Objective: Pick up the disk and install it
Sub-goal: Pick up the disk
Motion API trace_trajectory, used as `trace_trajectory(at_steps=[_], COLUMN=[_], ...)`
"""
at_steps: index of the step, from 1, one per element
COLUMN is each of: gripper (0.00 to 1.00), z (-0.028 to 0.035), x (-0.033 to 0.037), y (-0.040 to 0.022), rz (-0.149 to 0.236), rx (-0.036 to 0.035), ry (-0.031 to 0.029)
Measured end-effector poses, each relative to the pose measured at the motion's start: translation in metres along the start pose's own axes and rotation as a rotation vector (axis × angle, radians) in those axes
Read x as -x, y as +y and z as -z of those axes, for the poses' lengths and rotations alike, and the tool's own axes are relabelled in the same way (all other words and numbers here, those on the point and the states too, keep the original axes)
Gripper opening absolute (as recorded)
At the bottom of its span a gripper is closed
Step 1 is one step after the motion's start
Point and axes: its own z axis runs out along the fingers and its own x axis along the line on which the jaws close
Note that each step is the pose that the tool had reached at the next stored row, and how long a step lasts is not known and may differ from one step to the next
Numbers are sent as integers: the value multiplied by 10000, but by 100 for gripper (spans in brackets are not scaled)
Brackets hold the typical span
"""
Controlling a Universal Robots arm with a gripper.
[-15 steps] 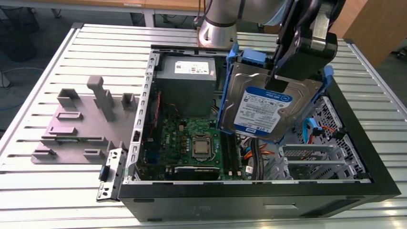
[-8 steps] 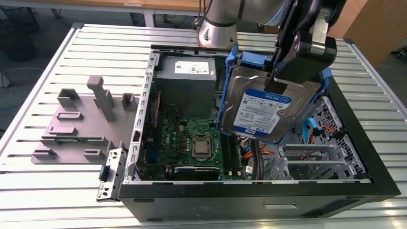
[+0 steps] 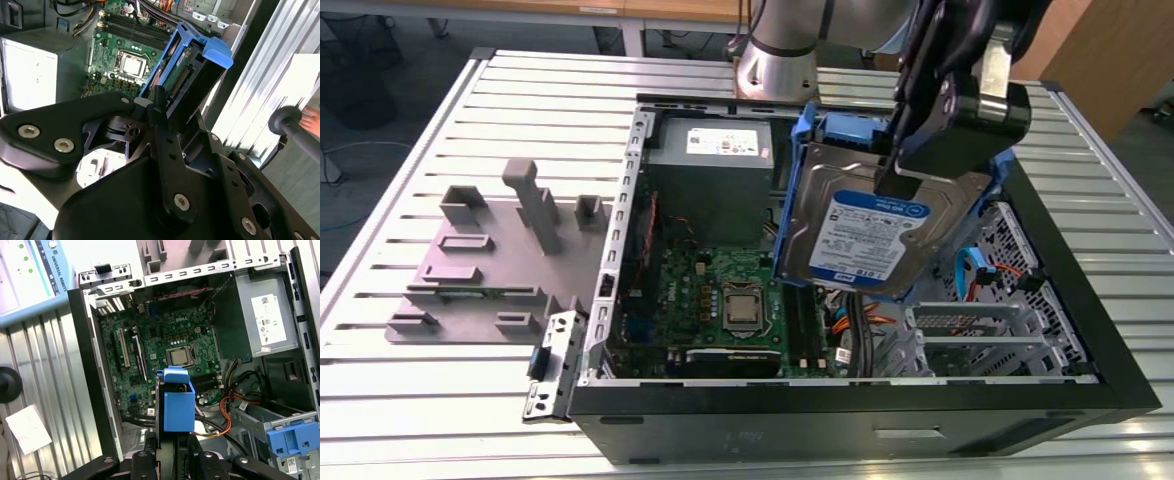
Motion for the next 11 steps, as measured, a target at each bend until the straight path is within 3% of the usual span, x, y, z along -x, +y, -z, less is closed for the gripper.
trace_trajectory(at_steps=[6,11], gripper=[35,35], z=[-13,-14], x=[-1,-1], y=[0,0], rz=[434,475], rx=[20,22], ry=[9,8])
